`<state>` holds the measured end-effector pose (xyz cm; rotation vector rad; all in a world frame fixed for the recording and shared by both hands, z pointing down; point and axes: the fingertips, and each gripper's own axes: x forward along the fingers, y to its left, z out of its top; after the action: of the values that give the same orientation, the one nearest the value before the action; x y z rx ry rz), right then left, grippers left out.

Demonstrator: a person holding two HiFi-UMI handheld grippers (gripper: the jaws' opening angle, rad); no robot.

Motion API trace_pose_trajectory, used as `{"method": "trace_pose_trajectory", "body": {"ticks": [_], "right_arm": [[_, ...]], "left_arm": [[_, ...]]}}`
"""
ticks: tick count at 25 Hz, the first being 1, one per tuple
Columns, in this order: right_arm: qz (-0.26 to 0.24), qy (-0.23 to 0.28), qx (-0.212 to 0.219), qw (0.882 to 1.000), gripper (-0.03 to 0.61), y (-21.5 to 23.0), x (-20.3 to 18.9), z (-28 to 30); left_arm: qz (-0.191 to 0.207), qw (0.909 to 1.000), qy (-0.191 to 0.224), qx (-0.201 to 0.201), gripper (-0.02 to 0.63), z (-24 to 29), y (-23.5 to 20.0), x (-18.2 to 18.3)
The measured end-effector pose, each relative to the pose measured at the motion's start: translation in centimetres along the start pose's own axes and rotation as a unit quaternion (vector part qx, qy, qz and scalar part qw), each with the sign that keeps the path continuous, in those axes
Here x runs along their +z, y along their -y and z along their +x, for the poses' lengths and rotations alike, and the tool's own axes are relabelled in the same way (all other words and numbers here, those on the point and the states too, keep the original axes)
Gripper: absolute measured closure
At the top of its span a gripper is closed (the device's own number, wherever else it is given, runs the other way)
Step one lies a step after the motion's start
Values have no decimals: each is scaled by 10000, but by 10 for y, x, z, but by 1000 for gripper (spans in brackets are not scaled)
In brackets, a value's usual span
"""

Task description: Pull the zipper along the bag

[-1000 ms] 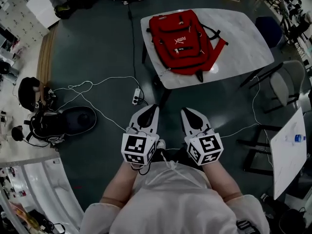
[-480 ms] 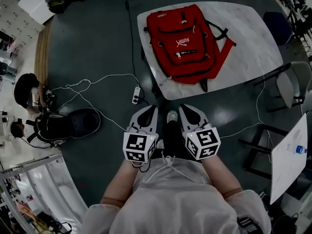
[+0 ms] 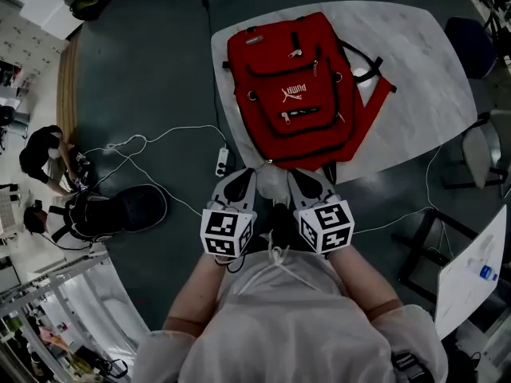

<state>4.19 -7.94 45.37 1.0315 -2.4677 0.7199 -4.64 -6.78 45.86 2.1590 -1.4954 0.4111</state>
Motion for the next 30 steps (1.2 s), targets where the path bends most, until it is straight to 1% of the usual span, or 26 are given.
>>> {"method": "trace_pose_trajectory", "body": {"ticks": [3, 7, 13, 16, 20, 23, 25, 26, 28, 30], "right_arm": [[173, -340, -39, 9993, 552, 21, -10, 21], [236, -802, -69, 9965, 552, 41, -32, 45], [238, -1412, -126, 9896, 552, 46, -67, 69], [265, -1574, -255, 9869, 553, 49, -75, 79], [408, -1723, -564, 9826, 552, 59, -88, 90], [464, -1826, -732, 9794, 552, 63, -95, 97], [372, -1937, -796, 9771, 552, 65, -96, 101], [311, -1997, -821, 9759, 552, 66, -96, 103], [212, -2080, -837, 9743, 552, 67, -96, 105], [182, -2096, -808, 9743, 552, 67, -95, 107]], "left_arm": [[-189, 9997, -138, 41, 594, 22, -12, -5], [-225, 9989, -406, 75, 594, 42, -24, -20], [-268, 9948, -960, -189, 594, 59, -32, -60], [-159, 9924, -1154, -389, 594, 65, -32, -73], [-88, 9880, -1413, -609, 594, 72, -31, -87], [-201, 9852, -1607, -560, 594, 73, -30, -96], [-198, 9836, -1708, -546, 591, 77, -29, -101], [-167, 9826, -1755, -586, 582, 79, -28, -104], [-97, 9798, -1844, -775, 495, 84, -24, -109], [-11, 9761, -1938, -983, 457, 88, -19, -113]]}}
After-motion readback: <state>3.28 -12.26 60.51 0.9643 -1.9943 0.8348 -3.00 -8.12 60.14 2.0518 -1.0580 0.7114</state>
